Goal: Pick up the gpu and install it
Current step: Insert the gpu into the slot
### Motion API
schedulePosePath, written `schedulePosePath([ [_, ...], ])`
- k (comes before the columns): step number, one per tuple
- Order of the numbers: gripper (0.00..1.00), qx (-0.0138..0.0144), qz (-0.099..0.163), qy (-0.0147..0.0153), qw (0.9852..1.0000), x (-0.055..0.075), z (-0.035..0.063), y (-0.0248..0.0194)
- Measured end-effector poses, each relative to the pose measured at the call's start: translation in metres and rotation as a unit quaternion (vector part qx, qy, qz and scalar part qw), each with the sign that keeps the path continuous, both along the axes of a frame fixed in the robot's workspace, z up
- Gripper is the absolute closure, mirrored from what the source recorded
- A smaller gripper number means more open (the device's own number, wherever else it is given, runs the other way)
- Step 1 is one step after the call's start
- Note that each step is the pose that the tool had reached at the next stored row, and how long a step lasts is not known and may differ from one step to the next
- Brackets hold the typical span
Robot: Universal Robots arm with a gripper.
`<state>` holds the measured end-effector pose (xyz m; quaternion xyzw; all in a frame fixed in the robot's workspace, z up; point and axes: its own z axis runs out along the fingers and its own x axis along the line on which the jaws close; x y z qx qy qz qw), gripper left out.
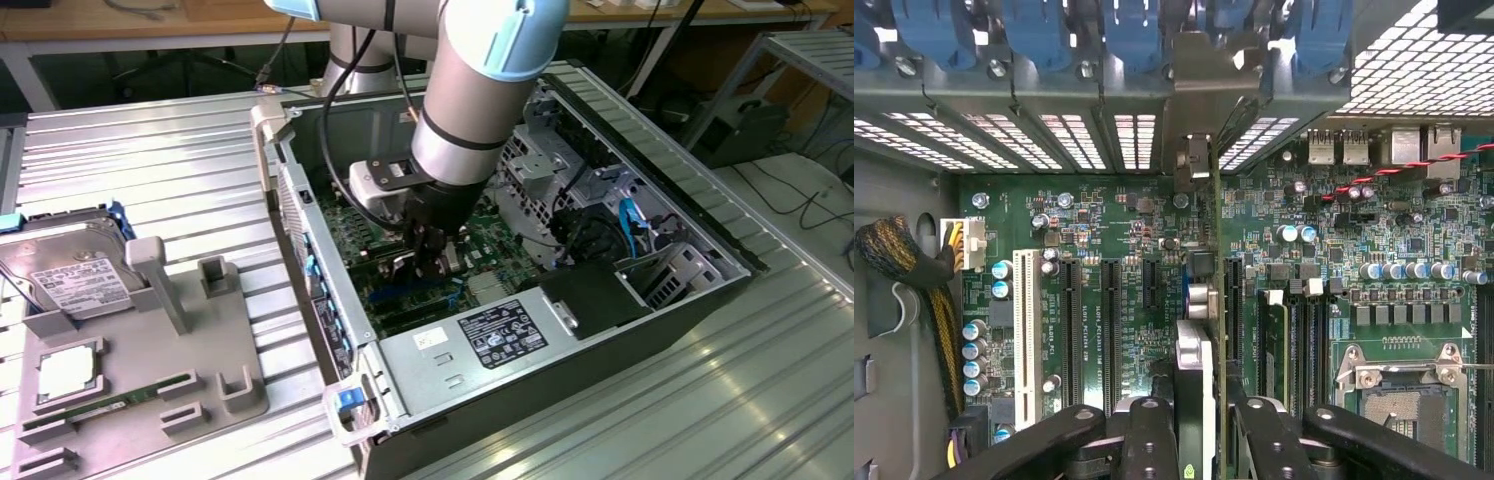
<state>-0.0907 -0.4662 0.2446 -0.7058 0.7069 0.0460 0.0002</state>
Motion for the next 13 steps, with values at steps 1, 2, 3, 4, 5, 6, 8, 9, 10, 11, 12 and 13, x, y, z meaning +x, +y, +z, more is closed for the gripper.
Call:
schedulePosePath([
  [1, 0.72, 0.0000, 0.000, 0.0000, 1.0000, 0.0000, 0.0000, 0.0000],
  [2, 0.72, 0.0000, 0.000, 0.0000, 1.0000, 0.0000, 0.0000, 0.0000],
  [3, 0.72, 0.0001, 0.000, 0.0000, 1.0000, 0.0000, -0.0001, -0.0002],
  [4, 0.72, 0.0001, 0.000, 0.0000, 1.0000, 0.0000, -0.0001, -0.0008],
  [5, 0.72, 0.0001, 0.000, 0.0000, 1.0000, 0.0000, -0.0001, -0.0013],
  [6, 0.72, 0.0001, 0.000, -0.0001, 1.0000, 0.0000, -0.0001, -0.0014],
  [8, 0.72, -0.0001, 0.000, 0.0000, 1.0000, 0.0000, -0.0001, -0.0014],
  [9, 0.72, -0.0001, 0.000, 0.0000, 1.0000, -0.0001, -0.0001, -0.0015],
  [10, 0.72, -0.0001, 0.000, 0.0000, 1.0000, -0.0001, -0.0002, -0.0015],
  [11, 0.72, -0.0001, 0.000, 0.0000, 1.0000, -0.0003, -0.0002, -0.0015],
  [12, 0.72, -0.0001, 0.000, 0.0000, 1.0000, -0.0005, -0.0003, -0.0015],
  [13, 0.72, -0.0001, 0.000, 0.0000, 1.0000, -0.0009, -0.0006, -0.0016],
])
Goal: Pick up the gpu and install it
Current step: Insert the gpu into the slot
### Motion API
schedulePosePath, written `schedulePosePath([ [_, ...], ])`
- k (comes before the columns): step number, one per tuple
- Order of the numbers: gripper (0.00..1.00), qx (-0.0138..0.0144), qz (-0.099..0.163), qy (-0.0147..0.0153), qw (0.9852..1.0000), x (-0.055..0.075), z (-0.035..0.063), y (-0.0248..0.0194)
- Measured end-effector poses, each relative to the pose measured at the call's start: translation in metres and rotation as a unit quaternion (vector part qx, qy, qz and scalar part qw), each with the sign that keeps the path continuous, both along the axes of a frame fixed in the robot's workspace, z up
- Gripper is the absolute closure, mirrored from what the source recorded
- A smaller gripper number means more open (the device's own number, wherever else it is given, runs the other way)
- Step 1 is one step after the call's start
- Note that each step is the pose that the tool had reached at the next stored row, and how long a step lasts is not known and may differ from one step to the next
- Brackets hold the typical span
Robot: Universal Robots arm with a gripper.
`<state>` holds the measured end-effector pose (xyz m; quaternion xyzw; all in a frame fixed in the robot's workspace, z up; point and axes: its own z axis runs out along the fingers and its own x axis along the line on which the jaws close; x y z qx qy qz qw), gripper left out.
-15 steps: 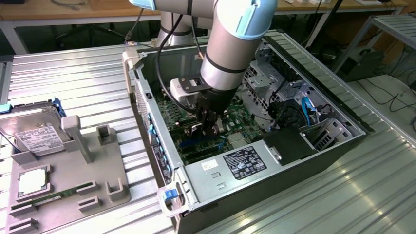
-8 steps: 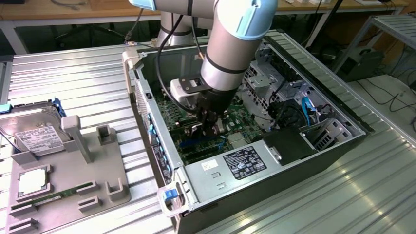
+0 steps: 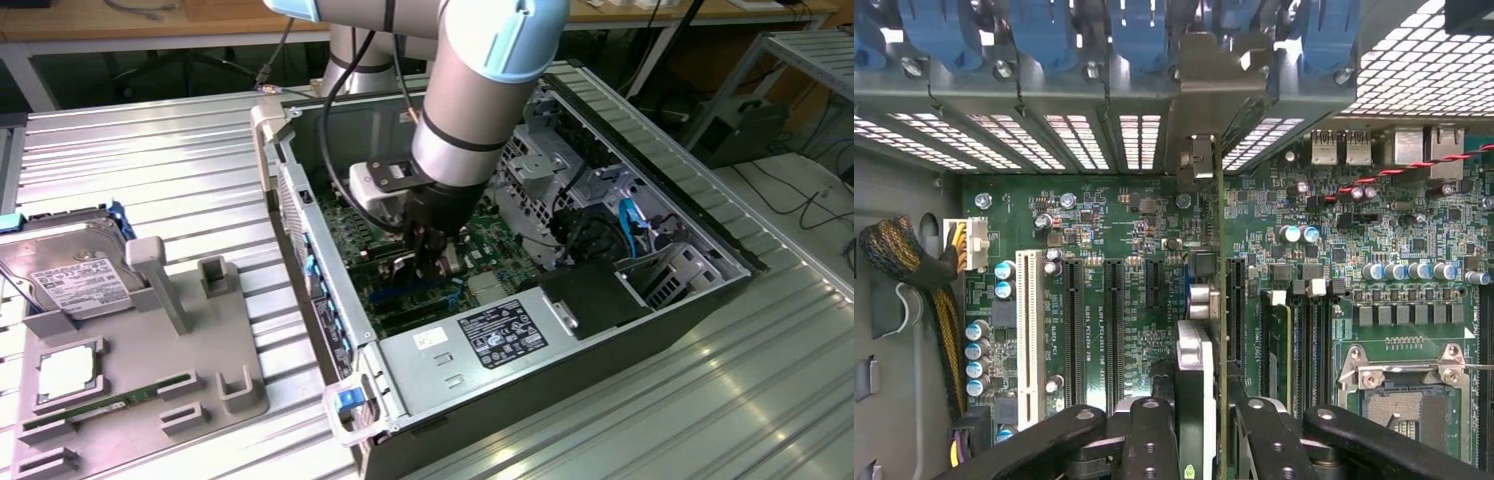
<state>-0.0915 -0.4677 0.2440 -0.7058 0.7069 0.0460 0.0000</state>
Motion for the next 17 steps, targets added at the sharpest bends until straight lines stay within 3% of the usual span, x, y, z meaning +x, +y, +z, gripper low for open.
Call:
schedulePosePath([
  [11, 0.72, 0.0000, 0.000, 0.0016, 1.0000, -0.0006, -0.0052, 0.0000],
  [13, 0.72, 0.0012, 0.000, 0.0009, 1.0000, -0.0005, -0.0022, 0.0003],
  [17, 0.72, -0.0002, 0.000, 0.0015, 1.0000, -0.0006, 0.0033, 0.0001],
])
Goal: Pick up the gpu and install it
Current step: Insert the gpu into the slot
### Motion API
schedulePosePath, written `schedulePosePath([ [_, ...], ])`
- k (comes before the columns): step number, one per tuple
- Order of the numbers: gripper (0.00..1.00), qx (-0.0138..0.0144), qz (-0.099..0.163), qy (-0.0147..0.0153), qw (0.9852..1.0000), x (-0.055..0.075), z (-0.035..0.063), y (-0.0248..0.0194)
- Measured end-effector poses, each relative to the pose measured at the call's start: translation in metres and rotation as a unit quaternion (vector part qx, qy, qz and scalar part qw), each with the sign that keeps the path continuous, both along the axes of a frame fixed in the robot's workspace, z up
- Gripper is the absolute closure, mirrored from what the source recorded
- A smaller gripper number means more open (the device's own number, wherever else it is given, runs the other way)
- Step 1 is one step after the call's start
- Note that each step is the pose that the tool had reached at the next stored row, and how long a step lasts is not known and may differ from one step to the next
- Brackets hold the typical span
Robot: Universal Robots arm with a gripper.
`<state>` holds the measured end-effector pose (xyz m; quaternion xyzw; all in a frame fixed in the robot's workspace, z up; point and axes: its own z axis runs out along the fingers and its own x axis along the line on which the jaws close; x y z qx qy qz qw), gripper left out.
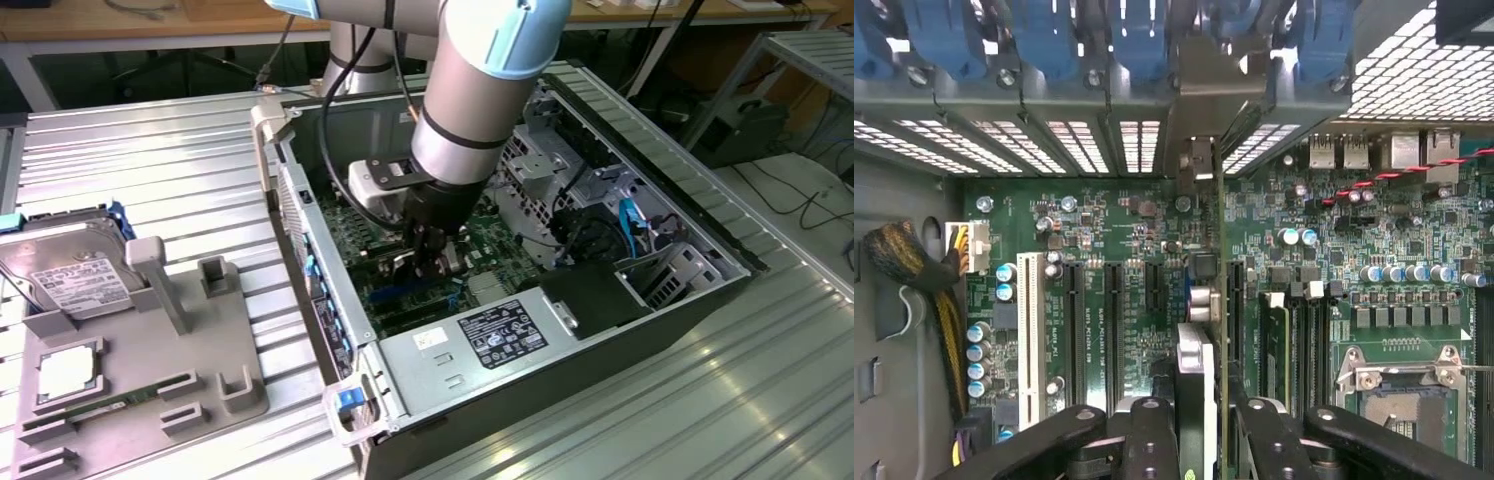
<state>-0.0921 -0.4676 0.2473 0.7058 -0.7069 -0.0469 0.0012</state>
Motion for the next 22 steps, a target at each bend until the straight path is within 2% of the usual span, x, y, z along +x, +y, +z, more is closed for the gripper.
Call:
schedulePosePath([
  [22, 0.72, 0.0000, 0.000, 0.0000, 1.0000, -0.0001, 0.0000, -0.0006],
])
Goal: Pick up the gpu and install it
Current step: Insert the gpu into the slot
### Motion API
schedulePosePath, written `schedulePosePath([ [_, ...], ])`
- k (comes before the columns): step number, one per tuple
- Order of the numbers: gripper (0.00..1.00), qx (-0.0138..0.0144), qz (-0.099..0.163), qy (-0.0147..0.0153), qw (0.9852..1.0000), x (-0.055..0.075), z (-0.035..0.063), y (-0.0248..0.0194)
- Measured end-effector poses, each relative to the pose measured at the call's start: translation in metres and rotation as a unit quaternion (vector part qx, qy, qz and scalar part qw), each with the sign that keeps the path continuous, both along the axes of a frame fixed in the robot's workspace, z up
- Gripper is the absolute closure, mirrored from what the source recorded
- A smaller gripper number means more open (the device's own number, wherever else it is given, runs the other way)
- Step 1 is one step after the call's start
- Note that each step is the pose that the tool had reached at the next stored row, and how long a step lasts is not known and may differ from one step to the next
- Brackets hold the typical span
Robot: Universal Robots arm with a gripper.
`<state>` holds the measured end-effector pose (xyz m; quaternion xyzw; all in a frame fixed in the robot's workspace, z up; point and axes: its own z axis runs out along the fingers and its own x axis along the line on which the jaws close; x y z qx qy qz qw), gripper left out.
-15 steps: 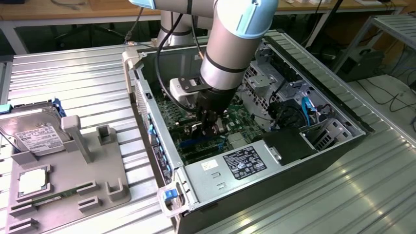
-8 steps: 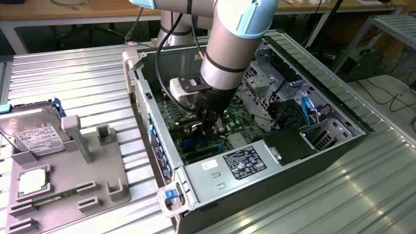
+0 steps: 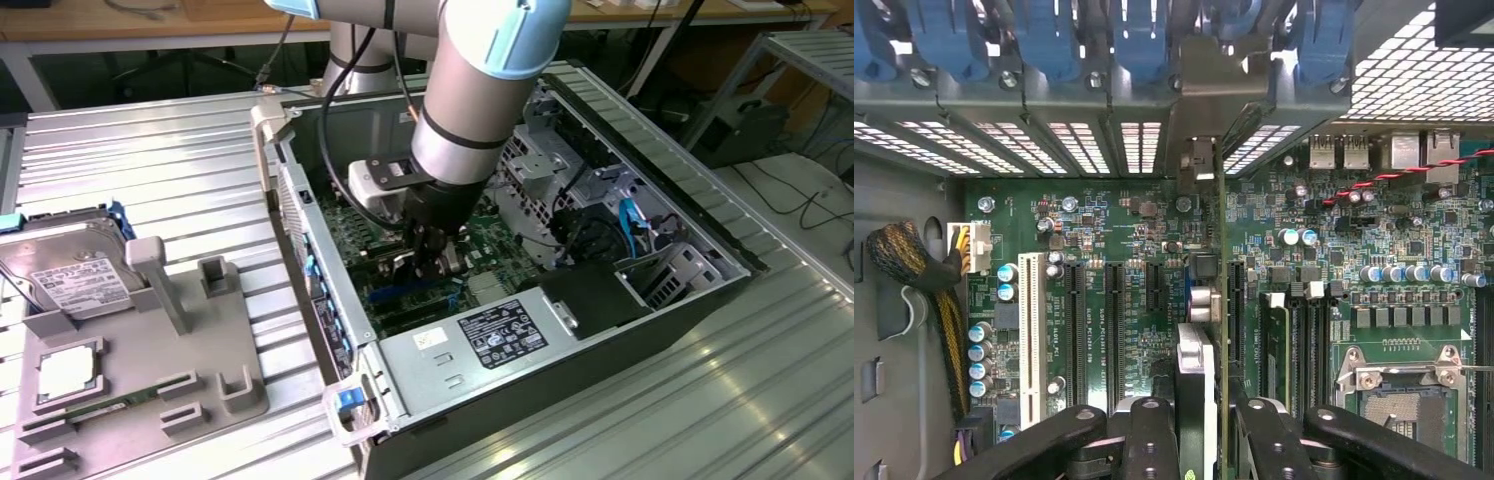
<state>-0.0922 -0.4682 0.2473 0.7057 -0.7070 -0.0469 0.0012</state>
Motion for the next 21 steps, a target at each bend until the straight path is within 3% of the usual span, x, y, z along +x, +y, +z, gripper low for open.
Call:
schedulePosePath([
  [21, 0.72, 0.0000, 0.000, 0.0002, 1.0000, 0.0000, -0.0037, -0.0002],
])
